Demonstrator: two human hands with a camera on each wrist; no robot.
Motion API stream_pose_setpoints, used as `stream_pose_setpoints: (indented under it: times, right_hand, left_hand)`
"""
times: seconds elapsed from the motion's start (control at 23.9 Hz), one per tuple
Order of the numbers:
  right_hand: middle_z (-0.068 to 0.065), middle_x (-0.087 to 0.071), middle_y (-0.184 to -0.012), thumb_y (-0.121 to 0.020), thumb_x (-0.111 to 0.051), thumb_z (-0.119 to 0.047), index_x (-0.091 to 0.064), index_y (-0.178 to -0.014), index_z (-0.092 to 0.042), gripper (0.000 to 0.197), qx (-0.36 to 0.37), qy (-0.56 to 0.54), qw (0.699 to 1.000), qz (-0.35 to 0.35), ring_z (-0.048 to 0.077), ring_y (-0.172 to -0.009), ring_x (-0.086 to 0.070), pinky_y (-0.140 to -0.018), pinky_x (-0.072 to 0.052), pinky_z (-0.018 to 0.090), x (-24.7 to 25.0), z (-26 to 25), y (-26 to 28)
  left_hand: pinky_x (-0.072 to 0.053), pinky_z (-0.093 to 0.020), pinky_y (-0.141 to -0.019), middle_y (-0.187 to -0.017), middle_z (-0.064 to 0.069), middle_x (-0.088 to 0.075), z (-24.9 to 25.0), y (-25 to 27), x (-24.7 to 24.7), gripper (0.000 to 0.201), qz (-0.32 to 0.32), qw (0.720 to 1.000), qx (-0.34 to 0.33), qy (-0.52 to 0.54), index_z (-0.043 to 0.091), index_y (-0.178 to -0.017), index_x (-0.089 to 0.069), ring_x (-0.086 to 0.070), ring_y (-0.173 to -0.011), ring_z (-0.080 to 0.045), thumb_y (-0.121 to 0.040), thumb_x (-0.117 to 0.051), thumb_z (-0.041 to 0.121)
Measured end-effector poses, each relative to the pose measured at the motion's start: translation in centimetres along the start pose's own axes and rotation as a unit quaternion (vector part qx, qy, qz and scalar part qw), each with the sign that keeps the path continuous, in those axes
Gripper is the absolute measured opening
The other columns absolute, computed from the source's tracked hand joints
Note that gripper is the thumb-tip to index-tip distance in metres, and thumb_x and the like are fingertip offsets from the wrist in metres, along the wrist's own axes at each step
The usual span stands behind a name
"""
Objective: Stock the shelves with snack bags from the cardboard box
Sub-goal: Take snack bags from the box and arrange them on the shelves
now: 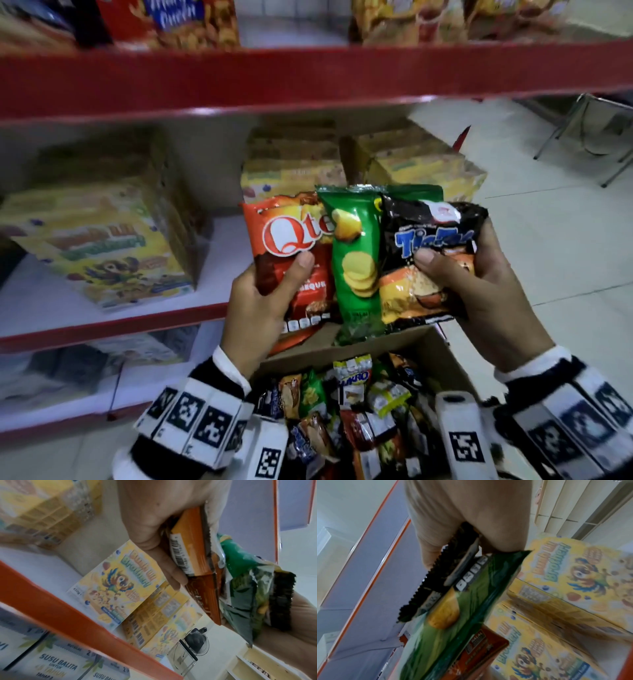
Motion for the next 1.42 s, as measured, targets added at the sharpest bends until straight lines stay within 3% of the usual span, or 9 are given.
stream_pose_setpoints:
  times: [0.21, 0.33, 0.5, 0.59, 0.71, 0.96, 1.13, 1.3, 1.42]
  right_hand:
    - [0.004, -0.069, -0.106, -0.064, -0.077, -0.02, -0.055, -0.116, -0.028, 0.057, -0.032, 0.014, 0.999, -0.016, 0.018, -0.087, -0.07, -0.062, -0.056, 0.031, -1.2, -12.6, -0.2]
    - [0.002, -0.071, -0.107, -0.068, -0.076, -0.018, -0.056, -0.115, -0.031, 0.053, -0.019, 0.018, 0.999, -0.024, 0.019, -0.087, -0.071, -0.062, -0.056, 0.033, -2.6, -21.5, -1.5]
    - [0.005, -0.072, -0.103, -0.06, -0.079, -0.03, -0.055, -0.115, -0.03, 0.061, 0.022, 0.04, 0.998, -0.038, 0.021, -0.083, -0.072, -0.059, -0.056, 0.033, -4.6, -32.2, -3.5]
    - [0.005, -0.072, -0.102, -0.06, -0.079, -0.033, -0.054, -0.116, -0.028, 0.061, 0.06, 0.046, 0.996, -0.047, 0.02, -0.081, -0.072, -0.059, -0.056, 0.031, -5.3, -37.6, -4.5]
    - [0.006, -0.072, -0.102, -0.06, -0.08, -0.033, -0.055, -0.114, -0.029, 0.06, 0.101, 0.044, 0.992, -0.063, 0.022, -0.082, -0.072, -0.061, -0.057, 0.033, -6.1, -44.2, -5.6]
    - [0.003, -0.073, -0.099, -0.065, -0.08, -0.023, -0.057, -0.105, -0.029, 0.047, 0.152, 0.018, 0.985, -0.085, 0.022, -0.081, -0.072, -0.06, -0.057, 0.033, -7.5, -52.4, -7.7]
    - [0.005, -0.073, -0.101, -0.066, -0.074, -0.023, -0.055, -0.113, -0.024, 0.051, 0.167, 0.004, 0.982, -0.093, 0.023, -0.082, -0.072, -0.061, -0.057, 0.034, -9.5, -54.6, -9.1]
    - [0.001, -0.074, -0.095, -0.061, -0.075, -0.026, -0.059, -0.108, -0.027, 0.049, 0.178, -0.009, 0.98, -0.091, 0.021, -0.078, -0.072, -0.058, -0.057, 0.032, -13.0, -56.0, -10.8]
    - [0.003, -0.074, -0.094, -0.061, -0.076, -0.026, -0.059, -0.106, -0.028, 0.049, 0.185, -0.008, 0.979, -0.087, 0.022, -0.075, -0.072, -0.057, -0.057, 0.035, -16.7, -56.4, -12.4]
  left_hand:
    - [-0.053, -0.015, -0.067, -0.091, 0.014, -0.075, 12.1, 0.8, -2.0, 0.028, -0.015, 1.0, 0.013, 0.007, 0.046, -0.091, -0.071, -0.071, -0.084, -0.005, -0.064, -0.078, 0.051]
    - [-0.054, -0.016, -0.066, -0.091, 0.012, -0.075, 21.1, -0.4, -3.2, 0.028, -0.015, 1.0, -0.003, 0.008, 0.041, -0.091, -0.072, -0.072, -0.085, -0.007, -0.063, -0.075, 0.046]
    - [-0.056, -0.02, -0.065, -0.089, 0.01, -0.076, 31.5, -2.6, -5.0, 0.034, -0.012, 0.999, -0.031, 0.006, 0.024, -0.093, -0.07, -0.073, -0.083, -0.013, -0.064, -0.074, 0.042]
    - [-0.055, -0.018, -0.065, -0.088, 0.012, -0.076, 37.0, -3.7, -6.2, 0.034, -0.017, 0.997, -0.072, 0.002, 0.024, -0.092, -0.069, -0.072, -0.082, -0.009, -0.065, -0.081, 0.041]
    - [-0.053, -0.014, -0.064, -0.087, 0.013, -0.076, 43.9, -4.6, -7.7, 0.034, -0.026, 0.993, -0.116, -0.008, 0.023, -0.091, -0.069, -0.072, -0.081, -0.007, -0.064, -0.073, 0.042]
    - [-0.055, -0.016, -0.064, -0.088, 0.014, -0.075, 52.3, -4.9, -9.1, 0.04, -0.003, 0.988, -0.151, -0.023, 0.023, -0.099, -0.066, -0.072, -0.08, -0.005, -0.066, -0.068, 0.046]
    - [-0.053, -0.014, -0.058, -0.083, 0.012, -0.076, 55.8, -5.3, -7.4, 0.049, 0.014, 0.988, -0.151, -0.04, 0.021, -0.096, -0.065, -0.072, -0.075, -0.008, -0.061, -0.063, 0.056]
    - [-0.057, -0.02, -0.068, -0.092, 0.003, -0.076, 60.9, -7.8, -1.5, 0.047, 0.033, 0.985, -0.157, -0.059, 0.022, -0.097, -0.07, -0.073, -0.085, -0.014, -0.068, -0.065, 0.058]
    - [-0.058, -0.023, -0.064, -0.094, -0.001, -0.076, 65.4, -11.2, 5.6, 0.045, 0.069, 0.981, -0.153, -0.092, 0.022, -0.107, -0.066, -0.073, -0.083, -0.016, -0.076, -0.065, 0.053]
Point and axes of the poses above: each hand's wrist, its own y-axis away from the middle knuckle, its own x-axis out of the back of the hand, z = x × y, the point moved 1 cm from there along -y, towards the middle knuckle
